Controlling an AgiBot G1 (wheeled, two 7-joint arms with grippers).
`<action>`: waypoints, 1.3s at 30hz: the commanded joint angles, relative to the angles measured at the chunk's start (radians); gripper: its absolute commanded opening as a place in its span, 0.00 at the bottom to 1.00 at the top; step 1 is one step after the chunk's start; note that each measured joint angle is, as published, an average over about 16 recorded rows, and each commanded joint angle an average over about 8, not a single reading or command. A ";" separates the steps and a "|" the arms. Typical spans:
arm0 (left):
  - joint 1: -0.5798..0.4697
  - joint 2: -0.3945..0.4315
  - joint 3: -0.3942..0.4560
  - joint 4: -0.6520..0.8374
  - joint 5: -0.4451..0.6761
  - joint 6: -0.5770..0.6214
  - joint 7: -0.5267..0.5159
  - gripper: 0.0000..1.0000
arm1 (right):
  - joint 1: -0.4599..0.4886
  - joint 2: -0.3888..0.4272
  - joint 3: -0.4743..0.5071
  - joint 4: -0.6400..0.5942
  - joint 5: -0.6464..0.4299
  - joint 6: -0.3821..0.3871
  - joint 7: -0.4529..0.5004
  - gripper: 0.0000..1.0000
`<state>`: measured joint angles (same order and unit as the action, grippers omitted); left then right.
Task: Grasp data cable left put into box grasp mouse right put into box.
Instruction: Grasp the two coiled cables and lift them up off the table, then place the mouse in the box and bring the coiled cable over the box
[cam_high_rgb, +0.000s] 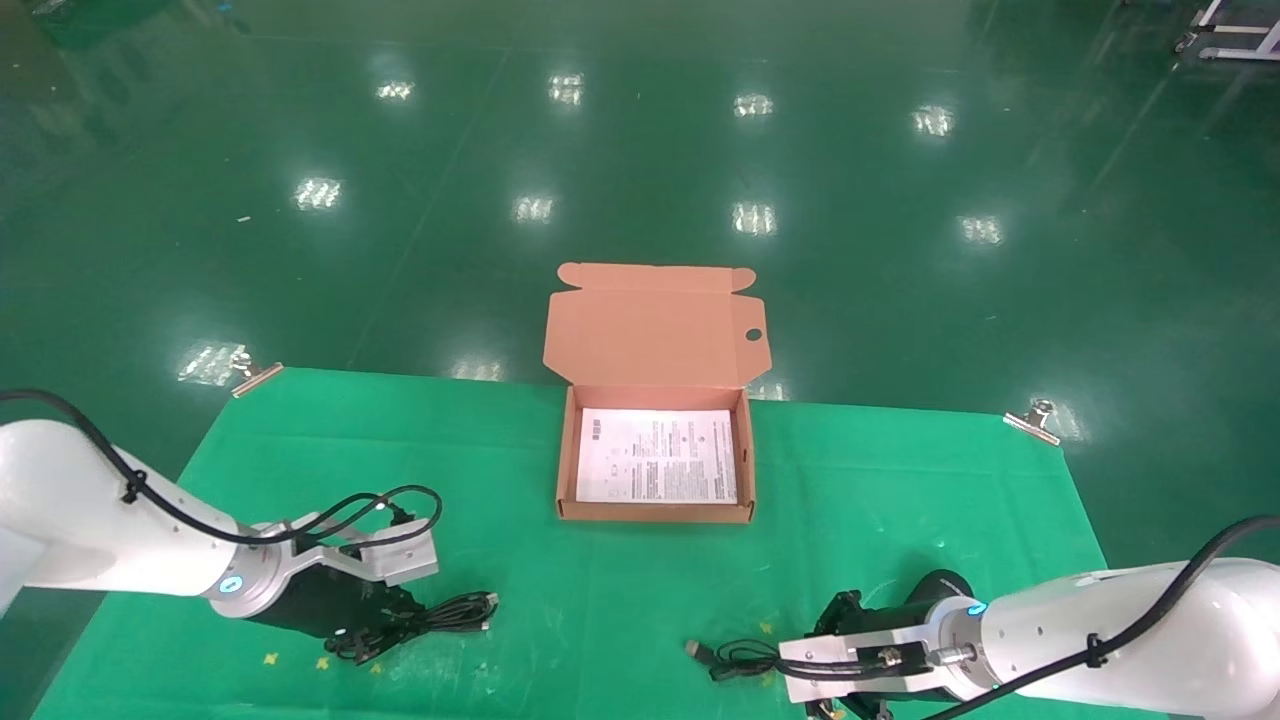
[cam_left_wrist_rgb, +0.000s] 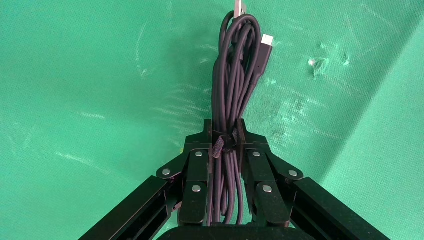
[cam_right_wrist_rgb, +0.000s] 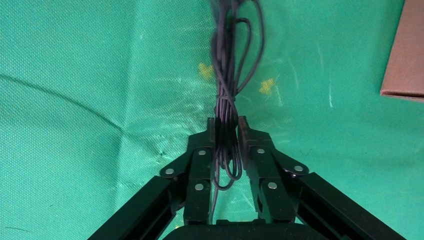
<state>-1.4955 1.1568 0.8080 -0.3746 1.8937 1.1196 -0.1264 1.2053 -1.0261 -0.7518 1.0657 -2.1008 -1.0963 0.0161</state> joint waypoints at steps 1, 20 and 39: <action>0.001 0.001 0.000 0.001 0.001 -0.001 -0.001 0.00 | 0.000 0.000 0.000 0.000 0.000 0.000 0.000 0.00; -0.034 -0.119 -0.020 -0.169 -0.017 0.062 -0.016 0.00 | 0.011 0.026 0.023 0.011 0.021 -0.005 0.028 0.00; -0.069 -0.230 -0.035 -0.586 0.050 0.056 -0.194 0.00 | 0.155 0.222 0.213 0.195 0.109 0.031 0.220 0.00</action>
<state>-1.5672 0.9352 0.7737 -0.9462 1.9464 1.1715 -0.3142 1.3657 -0.8218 -0.5444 1.2545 -1.9898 -1.0632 0.2281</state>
